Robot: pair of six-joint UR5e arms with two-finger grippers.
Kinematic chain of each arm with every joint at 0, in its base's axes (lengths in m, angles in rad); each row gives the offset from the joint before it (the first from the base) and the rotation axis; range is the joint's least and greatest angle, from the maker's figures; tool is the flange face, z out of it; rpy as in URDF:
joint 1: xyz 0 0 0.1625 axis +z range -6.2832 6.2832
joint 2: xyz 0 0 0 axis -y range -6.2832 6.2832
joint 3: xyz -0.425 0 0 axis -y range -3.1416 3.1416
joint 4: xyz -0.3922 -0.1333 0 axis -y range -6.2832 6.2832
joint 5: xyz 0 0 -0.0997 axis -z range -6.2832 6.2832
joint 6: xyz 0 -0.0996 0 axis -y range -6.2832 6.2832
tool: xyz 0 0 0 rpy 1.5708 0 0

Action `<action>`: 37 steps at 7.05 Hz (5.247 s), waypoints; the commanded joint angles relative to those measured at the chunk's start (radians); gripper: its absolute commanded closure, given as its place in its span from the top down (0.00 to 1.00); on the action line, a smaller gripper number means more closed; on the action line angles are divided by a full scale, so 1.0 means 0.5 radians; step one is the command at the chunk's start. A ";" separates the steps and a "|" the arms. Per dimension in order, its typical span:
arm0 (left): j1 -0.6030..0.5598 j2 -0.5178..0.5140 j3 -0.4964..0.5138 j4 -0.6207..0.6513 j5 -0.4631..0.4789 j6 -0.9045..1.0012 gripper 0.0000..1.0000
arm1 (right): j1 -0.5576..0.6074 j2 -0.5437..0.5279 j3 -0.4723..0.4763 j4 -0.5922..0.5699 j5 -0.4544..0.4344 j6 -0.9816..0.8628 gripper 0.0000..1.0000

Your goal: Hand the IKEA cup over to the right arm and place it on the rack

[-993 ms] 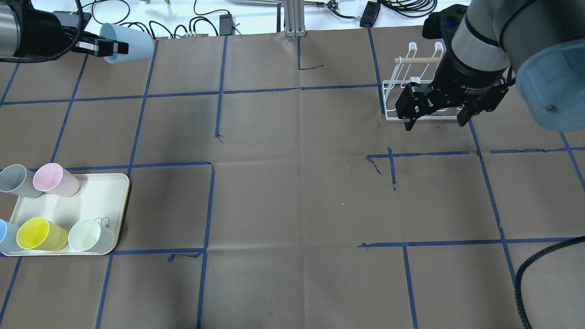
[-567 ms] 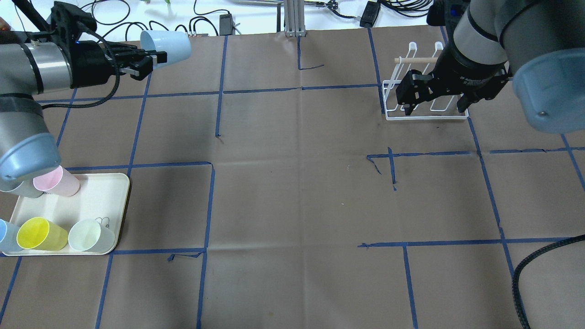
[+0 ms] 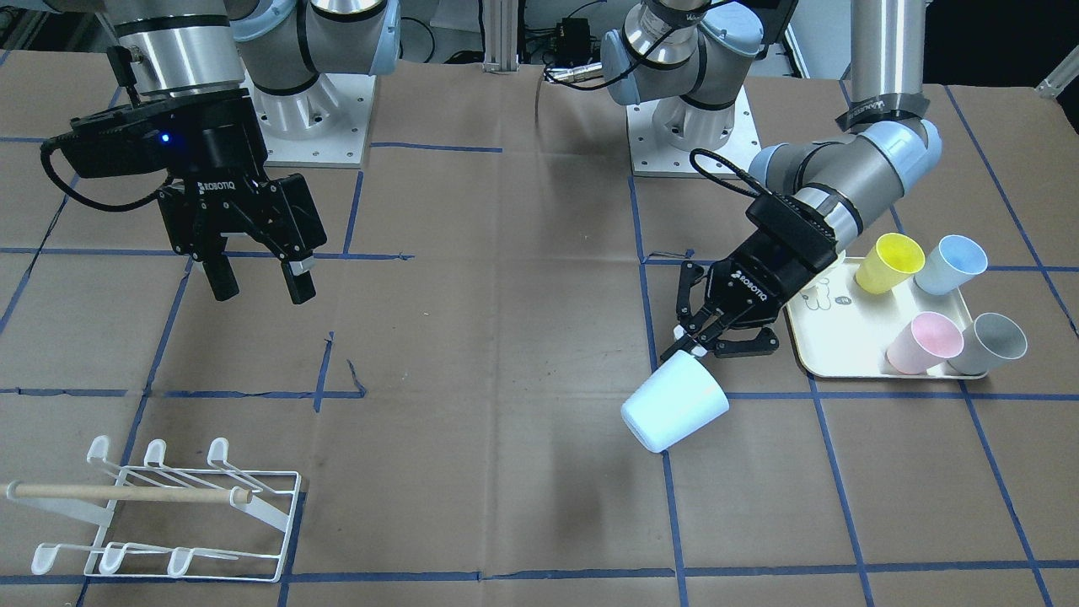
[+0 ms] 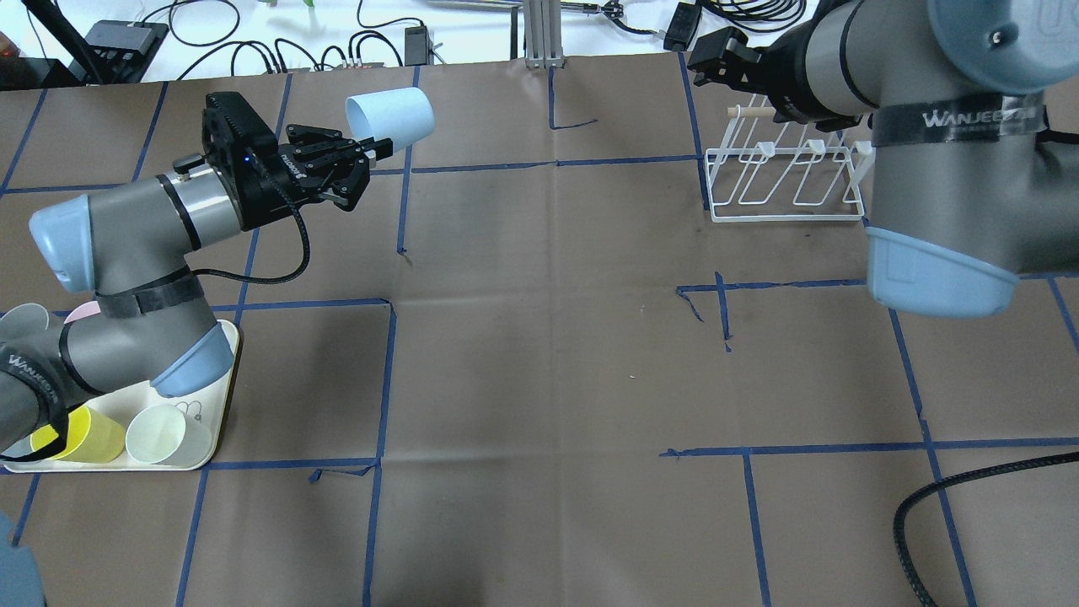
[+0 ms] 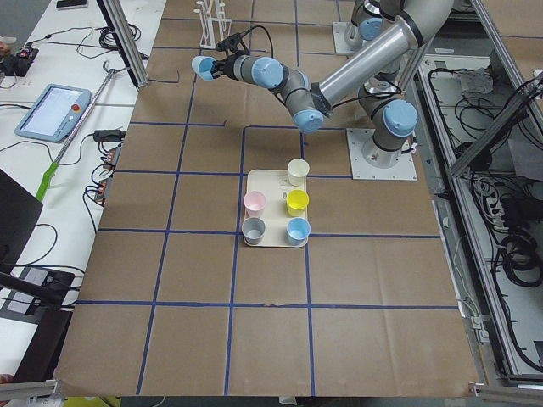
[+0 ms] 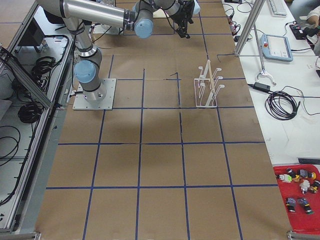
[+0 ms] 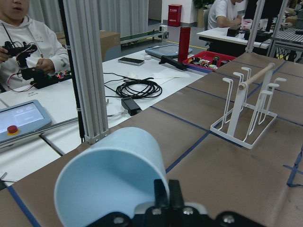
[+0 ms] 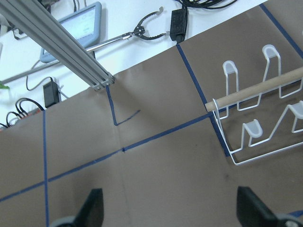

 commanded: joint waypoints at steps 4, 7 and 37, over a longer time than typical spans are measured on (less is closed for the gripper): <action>-0.427 0.002 -0.075 0.443 0.099 -0.514 0.01 | -0.010 0.118 0.484 -1.260 0.648 1.603 0.99; -0.516 -0.019 -0.162 0.603 0.105 -0.569 0.01 | -0.003 0.207 0.654 -1.566 0.636 1.894 1.00; -0.645 0.006 -0.140 0.612 0.277 -0.854 0.75 | 0.306 0.597 0.403 -1.554 0.639 1.987 0.56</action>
